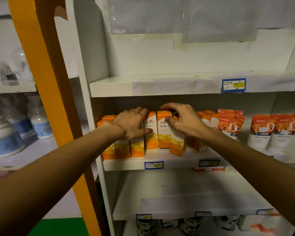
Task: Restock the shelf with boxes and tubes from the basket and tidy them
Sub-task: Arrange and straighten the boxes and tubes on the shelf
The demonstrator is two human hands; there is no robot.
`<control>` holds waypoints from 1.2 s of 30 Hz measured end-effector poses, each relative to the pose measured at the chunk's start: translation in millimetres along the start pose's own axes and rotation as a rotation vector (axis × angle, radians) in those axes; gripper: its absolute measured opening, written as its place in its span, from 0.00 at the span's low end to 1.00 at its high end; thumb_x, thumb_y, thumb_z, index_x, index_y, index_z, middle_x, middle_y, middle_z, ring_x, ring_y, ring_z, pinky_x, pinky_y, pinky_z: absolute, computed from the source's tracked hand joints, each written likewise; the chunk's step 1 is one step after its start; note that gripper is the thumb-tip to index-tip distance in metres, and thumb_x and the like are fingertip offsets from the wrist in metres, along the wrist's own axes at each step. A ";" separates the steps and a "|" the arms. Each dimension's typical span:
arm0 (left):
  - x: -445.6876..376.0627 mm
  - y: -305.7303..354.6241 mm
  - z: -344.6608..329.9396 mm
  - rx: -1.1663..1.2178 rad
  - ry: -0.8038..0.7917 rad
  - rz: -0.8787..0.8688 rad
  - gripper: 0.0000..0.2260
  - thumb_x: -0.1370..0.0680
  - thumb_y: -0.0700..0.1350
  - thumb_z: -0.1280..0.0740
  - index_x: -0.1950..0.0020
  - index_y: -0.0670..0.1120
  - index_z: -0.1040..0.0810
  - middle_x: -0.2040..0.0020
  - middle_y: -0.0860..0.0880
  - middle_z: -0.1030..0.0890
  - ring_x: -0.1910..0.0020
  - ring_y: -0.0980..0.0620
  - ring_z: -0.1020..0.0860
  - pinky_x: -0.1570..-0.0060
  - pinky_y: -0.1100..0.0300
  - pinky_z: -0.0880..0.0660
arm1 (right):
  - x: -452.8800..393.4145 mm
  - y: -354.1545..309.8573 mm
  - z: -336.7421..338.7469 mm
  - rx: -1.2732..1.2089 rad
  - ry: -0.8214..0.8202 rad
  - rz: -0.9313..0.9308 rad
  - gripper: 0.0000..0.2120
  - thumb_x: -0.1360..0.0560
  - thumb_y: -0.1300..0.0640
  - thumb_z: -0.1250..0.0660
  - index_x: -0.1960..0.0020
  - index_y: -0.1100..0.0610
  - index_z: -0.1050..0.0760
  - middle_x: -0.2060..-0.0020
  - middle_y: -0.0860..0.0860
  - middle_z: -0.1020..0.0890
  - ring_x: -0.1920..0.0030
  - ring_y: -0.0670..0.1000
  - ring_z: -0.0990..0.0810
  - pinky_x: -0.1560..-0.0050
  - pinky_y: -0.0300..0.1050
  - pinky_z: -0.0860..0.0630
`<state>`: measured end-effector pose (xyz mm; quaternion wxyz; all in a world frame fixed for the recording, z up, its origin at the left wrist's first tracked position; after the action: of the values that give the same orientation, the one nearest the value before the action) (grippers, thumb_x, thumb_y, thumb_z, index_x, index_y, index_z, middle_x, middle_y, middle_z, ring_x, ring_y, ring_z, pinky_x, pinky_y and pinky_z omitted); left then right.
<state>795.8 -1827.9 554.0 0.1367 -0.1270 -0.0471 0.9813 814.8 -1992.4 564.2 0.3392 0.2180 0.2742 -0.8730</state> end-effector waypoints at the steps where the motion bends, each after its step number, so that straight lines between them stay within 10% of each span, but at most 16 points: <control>1: -0.4 -0.3 -0.5 0.001 0.001 0.002 0.35 0.23 0.66 0.36 0.23 0.50 0.40 0.30 0.47 0.30 0.33 0.46 0.28 0.35 0.50 0.31 | 0.6 1.0 -0.7 -0.006 -0.004 -0.005 0.19 0.22 0.55 0.32 0.31 0.49 0.27 0.37 0.49 0.21 0.40 0.49 0.22 0.41 0.51 0.21; 36: -1.4 0.2 -2.0 -0.024 -0.038 0.030 0.40 0.25 0.62 0.30 0.21 0.48 0.44 0.26 0.46 0.32 0.29 0.45 0.32 0.31 0.50 0.33 | 6.1 5.4 -6.4 -0.170 0.047 -0.070 0.19 0.24 0.57 0.31 0.34 0.47 0.25 0.39 0.49 0.20 0.42 0.49 0.20 0.45 0.51 0.18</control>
<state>797.6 -1828.4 552.3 0.1194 -0.1104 -0.0594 0.9849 815.8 -1994.7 554.1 0.3194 0.1991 0.3627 -0.8525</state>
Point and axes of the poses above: each hand's wrist, its own x-axis away from the middle knuckle, its own z-axis out of the back of the hand, y = z × x, the point moved 7 cm from there along -x, towards the middle knuckle
